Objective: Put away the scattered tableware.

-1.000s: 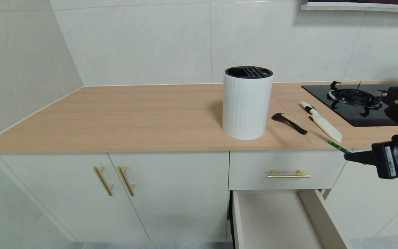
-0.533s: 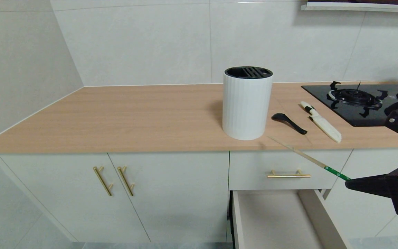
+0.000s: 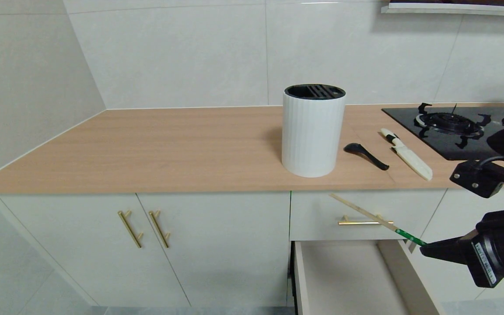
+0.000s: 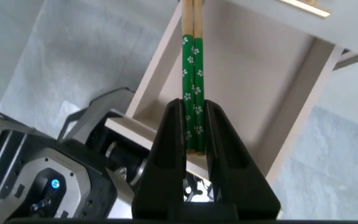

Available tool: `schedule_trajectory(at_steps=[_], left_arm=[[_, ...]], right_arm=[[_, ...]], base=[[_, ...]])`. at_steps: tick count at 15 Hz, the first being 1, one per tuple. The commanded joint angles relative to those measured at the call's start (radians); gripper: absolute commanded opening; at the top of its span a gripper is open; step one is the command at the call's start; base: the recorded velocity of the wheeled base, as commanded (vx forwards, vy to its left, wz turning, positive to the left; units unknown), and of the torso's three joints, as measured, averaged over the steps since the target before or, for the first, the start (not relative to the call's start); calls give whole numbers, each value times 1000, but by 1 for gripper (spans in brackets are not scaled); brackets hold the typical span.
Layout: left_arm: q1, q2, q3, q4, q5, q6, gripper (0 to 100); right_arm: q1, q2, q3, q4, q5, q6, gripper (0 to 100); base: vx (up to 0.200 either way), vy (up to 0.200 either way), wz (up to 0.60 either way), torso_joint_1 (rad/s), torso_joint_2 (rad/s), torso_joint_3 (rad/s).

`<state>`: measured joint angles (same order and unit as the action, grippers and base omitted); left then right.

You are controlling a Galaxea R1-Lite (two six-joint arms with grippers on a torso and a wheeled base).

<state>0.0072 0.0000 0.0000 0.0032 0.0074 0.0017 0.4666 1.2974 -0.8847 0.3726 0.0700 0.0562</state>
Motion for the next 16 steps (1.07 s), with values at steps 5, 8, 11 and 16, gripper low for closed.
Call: schedule_trajectory(at_steps=[5, 8, 11, 16], left_arm=[[0, 2, 0, 0, 0, 0, 100], [0, 2, 0, 0, 0, 0, 100], [0, 2, 0, 0, 0, 0, 100], [0, 2, 0, 0, 0, 0, 100]], right_arm=[[21, 37, 13, -3, -1, -1, 0], [23, 46, 18, -3, -1, -1, 0], [24, 60, 18, -3, -1, -1, 0], [24, 75, 26, -3, -1, -19, 0]], base=[[0, 0, 0, 0, 0, 0], [0, 0, 0, 0, 0, 0], [0, 0, 0, 0, 0, 0], [0, 0, 0, -7, 17, 11]])
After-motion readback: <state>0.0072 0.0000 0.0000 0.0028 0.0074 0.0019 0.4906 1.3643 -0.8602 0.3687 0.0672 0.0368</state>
